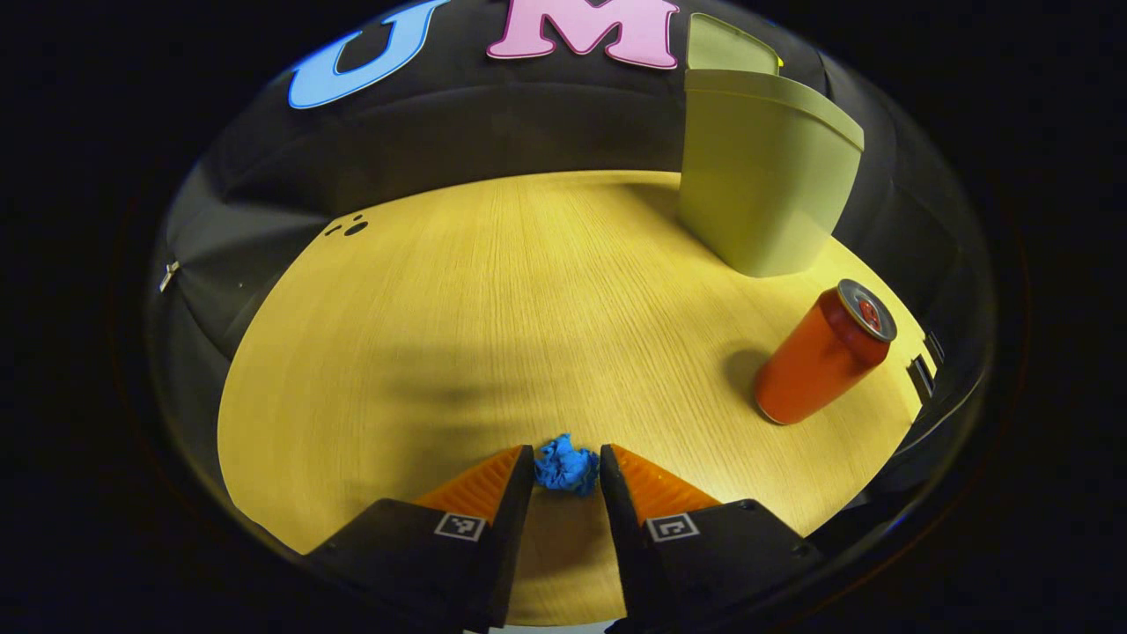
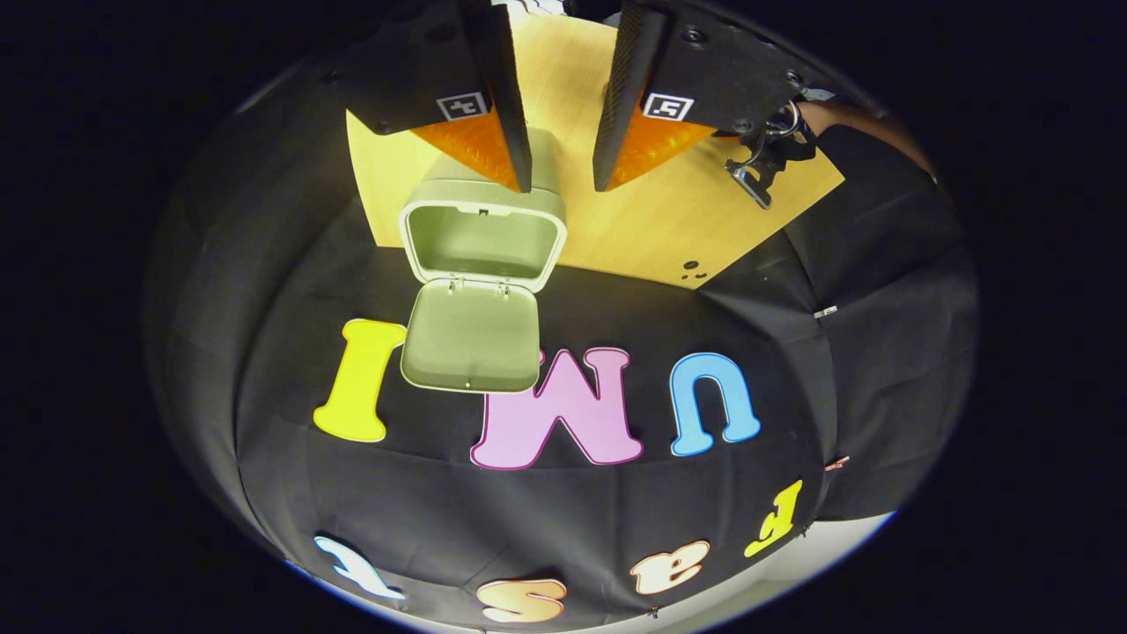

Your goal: Press the lid of the desktop garbage bin to open it, pick up the crumpled paper on the desktop and throw it into the bin, then pick up the pop can on the desktop and drop it into the bin, and finally close the garbage bin lid.

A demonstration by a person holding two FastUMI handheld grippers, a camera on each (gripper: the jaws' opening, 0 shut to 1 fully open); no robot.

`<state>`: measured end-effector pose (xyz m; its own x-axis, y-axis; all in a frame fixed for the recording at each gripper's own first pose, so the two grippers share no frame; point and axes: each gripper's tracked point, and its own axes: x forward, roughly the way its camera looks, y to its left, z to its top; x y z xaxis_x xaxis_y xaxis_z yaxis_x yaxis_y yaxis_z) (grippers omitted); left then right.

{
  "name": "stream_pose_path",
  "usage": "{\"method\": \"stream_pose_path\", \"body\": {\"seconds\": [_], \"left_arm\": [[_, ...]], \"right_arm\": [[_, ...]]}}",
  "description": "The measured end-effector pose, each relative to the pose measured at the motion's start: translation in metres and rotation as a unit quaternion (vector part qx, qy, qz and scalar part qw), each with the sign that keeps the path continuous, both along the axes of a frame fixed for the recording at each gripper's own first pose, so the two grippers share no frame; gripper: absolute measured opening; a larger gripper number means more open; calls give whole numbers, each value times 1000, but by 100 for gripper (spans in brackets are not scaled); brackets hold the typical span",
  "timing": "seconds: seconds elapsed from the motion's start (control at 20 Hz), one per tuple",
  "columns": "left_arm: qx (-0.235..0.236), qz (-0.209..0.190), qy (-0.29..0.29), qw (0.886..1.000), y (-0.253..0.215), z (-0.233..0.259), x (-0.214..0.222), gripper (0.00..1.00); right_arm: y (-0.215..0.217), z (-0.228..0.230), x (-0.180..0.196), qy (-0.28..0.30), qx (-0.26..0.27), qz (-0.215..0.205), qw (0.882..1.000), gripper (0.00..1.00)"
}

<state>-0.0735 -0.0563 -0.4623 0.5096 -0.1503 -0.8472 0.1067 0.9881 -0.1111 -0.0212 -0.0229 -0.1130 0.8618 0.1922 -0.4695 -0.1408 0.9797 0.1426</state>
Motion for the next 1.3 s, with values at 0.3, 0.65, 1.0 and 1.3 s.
{"method": "stream_pose_path", "body": {"seconds": [0.3, 0.65, 1.0, 1.3], "left_arm": [[-9, 0, -3, 1000, 2, 3, 3, 37], [-43, 21, -64, 997, 9, 68, 38, 33], [-89, 37, -178, 979, 12, 184, 112, 33], [-140, 1, -297, 945, -13, 294, 180, 33]], "right_arm": [[8, -12, -6, 11, 3, -1, 1000, 49], [21, -41, -14, 40, 10, 0, 999, 49], [26, -65, -22, 58, 15, -5, 998, 48], [26, -76, -27, 68, 21, -16, 997, 48]]}}
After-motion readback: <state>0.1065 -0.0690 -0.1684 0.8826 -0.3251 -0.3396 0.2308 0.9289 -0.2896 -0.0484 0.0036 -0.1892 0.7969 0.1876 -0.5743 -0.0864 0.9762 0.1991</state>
